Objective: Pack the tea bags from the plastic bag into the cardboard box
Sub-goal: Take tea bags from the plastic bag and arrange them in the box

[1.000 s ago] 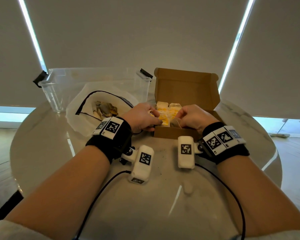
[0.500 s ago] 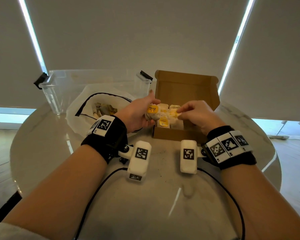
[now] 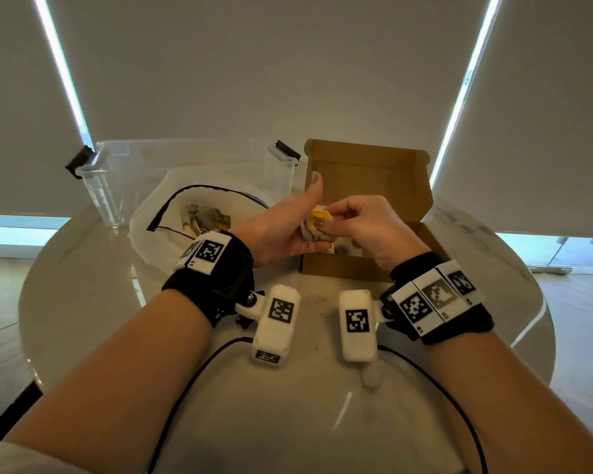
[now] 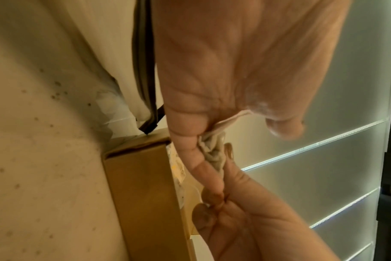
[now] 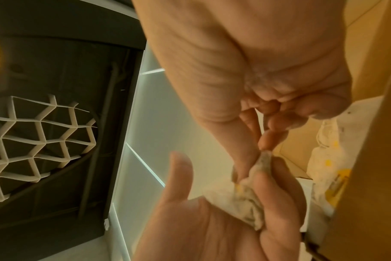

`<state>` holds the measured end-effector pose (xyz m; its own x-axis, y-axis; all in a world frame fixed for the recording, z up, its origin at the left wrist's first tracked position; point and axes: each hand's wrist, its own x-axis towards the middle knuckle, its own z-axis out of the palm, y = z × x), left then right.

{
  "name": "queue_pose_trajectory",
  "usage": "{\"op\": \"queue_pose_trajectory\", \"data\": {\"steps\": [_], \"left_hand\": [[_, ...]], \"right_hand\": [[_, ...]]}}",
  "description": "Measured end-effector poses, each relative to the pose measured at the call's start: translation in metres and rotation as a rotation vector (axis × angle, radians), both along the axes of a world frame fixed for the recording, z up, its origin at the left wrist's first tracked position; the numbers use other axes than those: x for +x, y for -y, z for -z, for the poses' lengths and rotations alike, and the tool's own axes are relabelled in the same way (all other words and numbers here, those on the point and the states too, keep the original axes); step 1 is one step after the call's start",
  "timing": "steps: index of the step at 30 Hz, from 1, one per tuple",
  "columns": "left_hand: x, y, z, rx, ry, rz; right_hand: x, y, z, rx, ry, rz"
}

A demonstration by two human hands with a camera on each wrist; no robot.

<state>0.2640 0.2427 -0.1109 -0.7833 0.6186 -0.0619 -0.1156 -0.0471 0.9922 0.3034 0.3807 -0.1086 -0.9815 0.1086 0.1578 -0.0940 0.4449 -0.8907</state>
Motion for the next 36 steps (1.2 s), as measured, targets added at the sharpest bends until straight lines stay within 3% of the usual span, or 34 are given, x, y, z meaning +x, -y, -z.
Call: {"op": "queue_pose_trajectory", "data": {"steps": [3, 6, 9, 12, 15, 20, 23, 26, 30, 36], "left_hand": [[-0.001, 0.001, 0.002, 0.037, -0.023, 0.024], [-0.006, 0.002, 0.005, 0.126, 0.047, -0.071], [-0.011, 0.003, 0.008, 0.080, 0.019, -0.157], [-0.015, 0.002, 0.011, -0.075, -0.128, -0.216], [-0.011, -0.003, 0.010, -0.269, -0.377, -0.253], [-0.017, -0.018, -0.002, -0.631, -0.812, -0.204], [-0.023, -0.032, -0.006, -0.846, -0.895, -0.099], [-0.022, -0.046, -0.006, -0.981, -0.918, 0.015], [-0.020, -0.055, -0.009, -1.028, -0.938, 0.077], [-0.022, -0.057, -0.008, -1.032, -0.942, 0.055]], "right_hand": [[0.000, -0.001, 0.000, -0.030, -0.060, 0.054], [-0.001, -0.005, -0.001, -0.051, -0.127, 0.122], [-0.003, -0.013, -0.004, -0.119, -0.115, 0.157], [-0.003, -0.023, -0.008, -0.209, -0.079, 0.194], [-0.003, -0.037, -0.012, -0.225, -0.017, 0.236], [-0.013, -0.050, -0.001, -0.039, 0.141, 0.346], [-0.017, -0.056, 0.004, 0.027, 0.162, 0.454], [-0.015, -0.054, 0.004, -0.017, 0.227, 0.378], [-0.011, -0.045, 0.002, -0.002, 0.309, 0.178], [-0.011, -0.042, 0.005, 0.074, 0.336, 0.105]]}}
